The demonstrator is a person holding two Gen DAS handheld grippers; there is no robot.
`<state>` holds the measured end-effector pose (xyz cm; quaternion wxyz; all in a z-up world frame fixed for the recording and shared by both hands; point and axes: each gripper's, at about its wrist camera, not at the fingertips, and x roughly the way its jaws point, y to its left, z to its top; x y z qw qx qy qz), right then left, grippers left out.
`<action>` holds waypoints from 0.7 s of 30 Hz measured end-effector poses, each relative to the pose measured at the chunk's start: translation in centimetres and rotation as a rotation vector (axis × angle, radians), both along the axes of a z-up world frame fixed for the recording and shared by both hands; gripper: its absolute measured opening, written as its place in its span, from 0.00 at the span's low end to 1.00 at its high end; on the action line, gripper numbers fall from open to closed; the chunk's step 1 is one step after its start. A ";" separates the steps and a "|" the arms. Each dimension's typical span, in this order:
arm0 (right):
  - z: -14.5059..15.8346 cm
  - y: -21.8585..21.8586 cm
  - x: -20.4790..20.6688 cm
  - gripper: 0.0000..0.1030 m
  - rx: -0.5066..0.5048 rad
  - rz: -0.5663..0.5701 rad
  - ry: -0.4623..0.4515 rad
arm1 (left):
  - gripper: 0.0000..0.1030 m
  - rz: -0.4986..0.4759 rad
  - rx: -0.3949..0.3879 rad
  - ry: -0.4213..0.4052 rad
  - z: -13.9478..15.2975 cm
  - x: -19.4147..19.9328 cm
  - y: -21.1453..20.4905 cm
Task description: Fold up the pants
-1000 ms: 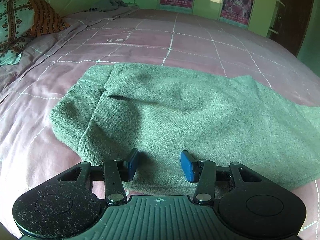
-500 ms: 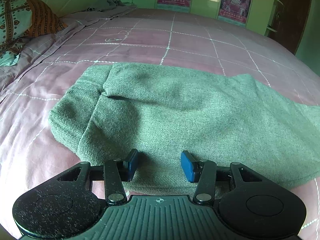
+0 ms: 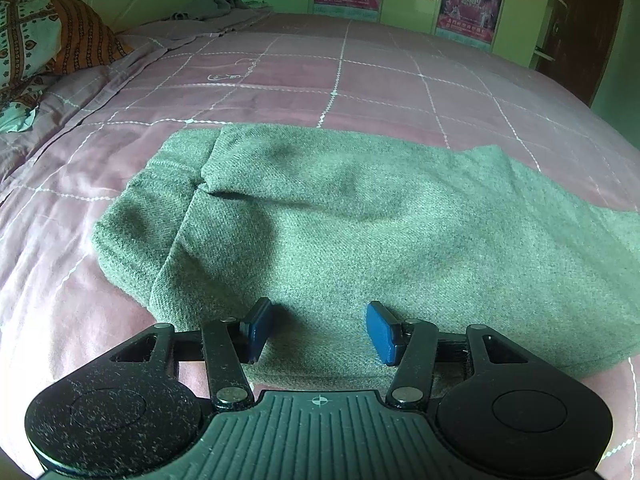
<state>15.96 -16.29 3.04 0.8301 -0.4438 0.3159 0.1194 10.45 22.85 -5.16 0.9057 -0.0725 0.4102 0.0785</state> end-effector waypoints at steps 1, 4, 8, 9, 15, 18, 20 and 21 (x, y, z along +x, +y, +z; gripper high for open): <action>-0.3 0.4 0.3 0.34 -0.034 0.016 -0.002 | 0.51 -0.001 0.001 0.000 0.0 0.0 0.0; 1.2 -0.5 2.0 0.04 0.053 -0.086 0.007 | 0.51 -0.001 0.002 -0.006 -0.2 -0.1 0.0; 7.3 -6.4 1.8 0.04 0.452 -0.365 -0.188 | 0.51 -0.008 0.001 -0.013 -0.2 -0.2 0.0; 8.6 -8.5 1.1 0.04 0.558 -0.433 -0.227 | 0.51 -0.011 0.003 -0.014 -0.3 -0.2 0.0; 8.0 -19.6 -3.1 0.05 1.115 -0.763 -0.257 | 0.51 -0.038 0.006 0.007 0.0 0.1 0.1; 3.1 -22.2 -2.5 0.05 1.176 -0.930 -0.106 | 0.51 -0.037 0.010 0.019 0.2 0.4 0.1; 1.2 -22.9 -2.7 0.04 1.232 -0.988 -0.047 | 0.51 -0.026 0.008 0.016 0.8 0.4 0.1; 1.0 -23.0 -3.0 0.05 1.262 -0.993 -0.062 | 0.51 -0.007 -0.004 -0.010 1.3 0.0 0.3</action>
